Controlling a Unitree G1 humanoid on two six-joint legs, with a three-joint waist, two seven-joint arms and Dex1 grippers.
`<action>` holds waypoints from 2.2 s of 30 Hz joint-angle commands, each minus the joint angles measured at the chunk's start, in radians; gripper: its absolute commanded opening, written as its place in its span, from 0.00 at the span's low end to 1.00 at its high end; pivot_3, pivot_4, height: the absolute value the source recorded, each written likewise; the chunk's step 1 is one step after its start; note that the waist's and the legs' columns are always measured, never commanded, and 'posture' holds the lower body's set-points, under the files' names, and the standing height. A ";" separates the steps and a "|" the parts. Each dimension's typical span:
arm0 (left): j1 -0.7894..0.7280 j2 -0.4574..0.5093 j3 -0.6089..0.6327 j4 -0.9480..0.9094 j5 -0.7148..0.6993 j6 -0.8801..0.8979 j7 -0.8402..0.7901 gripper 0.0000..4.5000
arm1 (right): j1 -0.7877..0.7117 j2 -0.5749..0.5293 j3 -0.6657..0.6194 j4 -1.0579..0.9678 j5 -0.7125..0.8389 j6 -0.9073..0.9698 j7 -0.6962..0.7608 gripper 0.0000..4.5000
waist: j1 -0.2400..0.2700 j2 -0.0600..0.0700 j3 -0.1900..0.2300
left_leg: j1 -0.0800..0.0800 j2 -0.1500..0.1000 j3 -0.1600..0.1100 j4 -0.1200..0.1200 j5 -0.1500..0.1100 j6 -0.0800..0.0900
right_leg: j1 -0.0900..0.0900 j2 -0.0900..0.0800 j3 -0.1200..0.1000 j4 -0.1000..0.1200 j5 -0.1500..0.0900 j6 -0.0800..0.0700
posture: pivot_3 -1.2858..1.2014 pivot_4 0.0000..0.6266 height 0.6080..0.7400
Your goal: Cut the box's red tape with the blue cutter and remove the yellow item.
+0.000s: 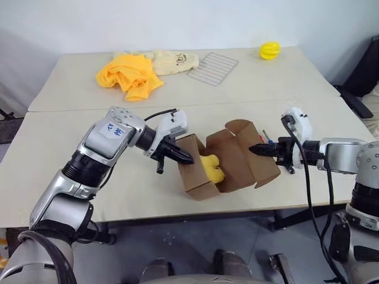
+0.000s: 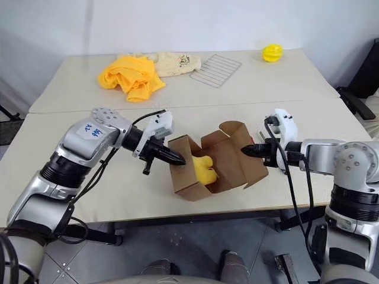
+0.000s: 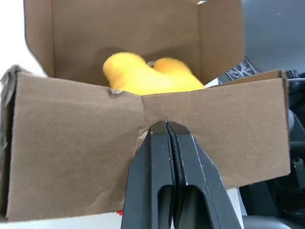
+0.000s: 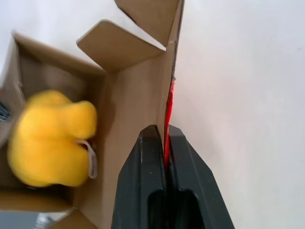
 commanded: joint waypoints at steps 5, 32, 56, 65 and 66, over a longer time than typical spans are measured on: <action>0.086 0.005 -0.063 0.062 0.100 0.003 0.093 0.01 | 0.000 -0.007 -0.100 0.099 0.169 0.005 -0.111 0.00 | 0.002 0.002 -0.002 | 0.002 0.000 0.000 0.000 0.000 0.000 | 0.002 0.000 0.001 0.001 0.000 0.000 | 0.52 0.24 1.00; 0.085 -0.119 0.021 0.226 0.163 -0.076 0.181 0.01 | 0.101 0.021 -0.062 0.100 0.448 0.004 -0.378 0.00 | 0.025 0.002 -0.001 | -0.003 -0.001 -0.001 0.000 0.001 0.002 | -0.001 0.000 0.000 -0.003 0.002 0.000 | 0.52 0.24 1.00; 0.072 -0.142 0.028 0.298 0.191 -0.125 0.170 0.00 | 0.199 -0.081 0.178 -0.091 -0.132 -0.647 0.085 0.87 | 0.024 0.002 -0.001 | -0.003 -0.001 0.000 0.000 0.001 0.002 | -0.001 0.000 0.000 -0.003 0.002 0.000 | 0.52 0.24 1.00; 0.029 -0.117 0.078 0.393 0.197 -0.165 0.183 0.00 | 0.243 -0.137 0.126 -0.095 -0.246 -0.940 0.292 0.99 | 0.023 0.002 -0.001 | -0.003 -0.001 0.000 0.000 0.001 0.002 | -0.001 0.000 0.000 -0.003 0.002 0.000 | 0.52 0.24 1.00; 0.022 -0.112 0.081 0.404 0.200 -0.173 0.181 0.00 | 0.255 -0.155 0.129 -0.097 -0.254 -0.955 0.322 0.99 | 0.022 0.001 0.000 | -0.003 -0.001 0.000 0.000 0.001 0.002 | -0.001 0.000 0.000 -0.003 0.002 0.000 | 0.52 0.24 1.00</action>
